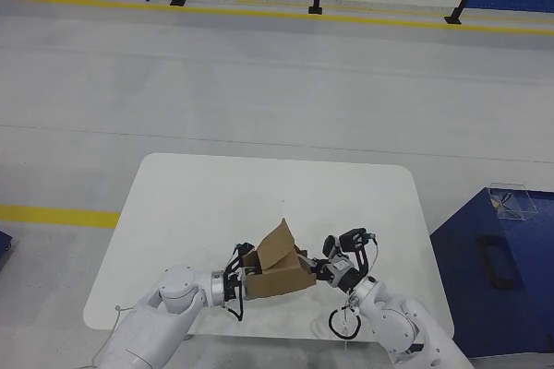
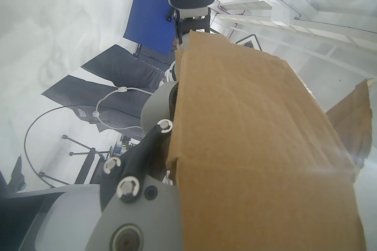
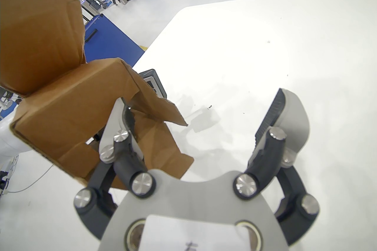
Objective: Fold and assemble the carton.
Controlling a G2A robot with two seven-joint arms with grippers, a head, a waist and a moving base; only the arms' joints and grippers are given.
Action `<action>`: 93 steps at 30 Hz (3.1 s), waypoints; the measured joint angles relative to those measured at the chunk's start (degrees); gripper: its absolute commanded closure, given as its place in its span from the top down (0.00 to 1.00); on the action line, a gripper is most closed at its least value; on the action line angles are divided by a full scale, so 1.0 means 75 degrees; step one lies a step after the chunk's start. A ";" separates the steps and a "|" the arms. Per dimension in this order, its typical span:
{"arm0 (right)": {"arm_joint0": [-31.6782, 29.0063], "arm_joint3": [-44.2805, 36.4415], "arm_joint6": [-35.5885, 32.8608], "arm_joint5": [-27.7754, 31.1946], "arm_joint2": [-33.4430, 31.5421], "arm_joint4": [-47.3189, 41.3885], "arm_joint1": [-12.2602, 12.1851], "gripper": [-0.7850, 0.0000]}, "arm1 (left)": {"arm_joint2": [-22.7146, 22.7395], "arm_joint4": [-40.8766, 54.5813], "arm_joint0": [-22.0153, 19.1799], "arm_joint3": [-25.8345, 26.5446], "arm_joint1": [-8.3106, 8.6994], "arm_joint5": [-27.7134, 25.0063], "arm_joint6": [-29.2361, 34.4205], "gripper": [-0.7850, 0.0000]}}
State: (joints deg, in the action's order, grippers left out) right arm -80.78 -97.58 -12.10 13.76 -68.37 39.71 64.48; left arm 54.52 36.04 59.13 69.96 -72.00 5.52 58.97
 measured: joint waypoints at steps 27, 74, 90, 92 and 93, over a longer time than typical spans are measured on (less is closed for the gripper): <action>0.0008 -0.0270 -0.0444 0.0427 -0.0293 0.0689 -0.0029 1.00 | 0.0014 -0.0142 0.0138 0.0138 0.0022 -0.0097 0.0123 0.00; 0.0009 -0.0014 -0.0594 -0.0033 -0.0395 0.0631 0.0092 1.00 | 0.0020 -0.0121 0.0151 0.0122 -0.0014 -0.0044 -0.0136 0.00; -0.1377 -0.0937 -0.0510 0.0832 -0.1817 0.0366 -0.0130 1.00 | 0.0349 0.0113 0.0192 0.0052 -0.0015 -0.0261 -0.0806 0.00; -0.1445 -0.0999 -0.0553 0.0938 -0.1778 0.0435 -0.0136 1.00 | 0.0355 0.0101 0.0202 0.0054 -0.0018 -0.0286 -0.0850 0.00; -0.1448 -0.1010 -0.0553 0.0943 -0.1724 0.0473 -0.0131 1.00 | 0.0346 0.0098 0.0209 0.0062 -0.0021 -0.0290 -0.0858 0.00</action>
State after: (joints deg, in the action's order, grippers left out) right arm -91.63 -105.16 -16.25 20.83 -81.30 43.25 63.50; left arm 57.12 36.77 60.70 70.42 -72.16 3.34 52.54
